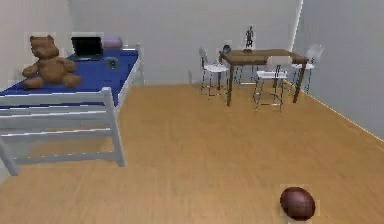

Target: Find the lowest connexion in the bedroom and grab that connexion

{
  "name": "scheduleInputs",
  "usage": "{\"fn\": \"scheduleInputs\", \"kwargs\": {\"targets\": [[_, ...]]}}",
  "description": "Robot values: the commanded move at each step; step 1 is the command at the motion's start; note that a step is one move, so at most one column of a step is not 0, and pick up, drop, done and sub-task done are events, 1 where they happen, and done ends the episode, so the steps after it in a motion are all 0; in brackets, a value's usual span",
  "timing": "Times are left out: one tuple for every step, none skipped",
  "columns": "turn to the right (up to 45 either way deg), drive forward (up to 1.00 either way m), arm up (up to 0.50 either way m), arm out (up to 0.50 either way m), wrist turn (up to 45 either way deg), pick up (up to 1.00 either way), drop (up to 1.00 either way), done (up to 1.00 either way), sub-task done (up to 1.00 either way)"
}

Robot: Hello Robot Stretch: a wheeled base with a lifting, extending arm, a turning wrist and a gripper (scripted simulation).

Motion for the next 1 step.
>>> {"fn": "scheduleInputs", "kwargs": {"targets": [[0.0, 1.00, 0.00, 0.00, 0.0, 0.00, 0.00, 0.00, 0.00]]}}
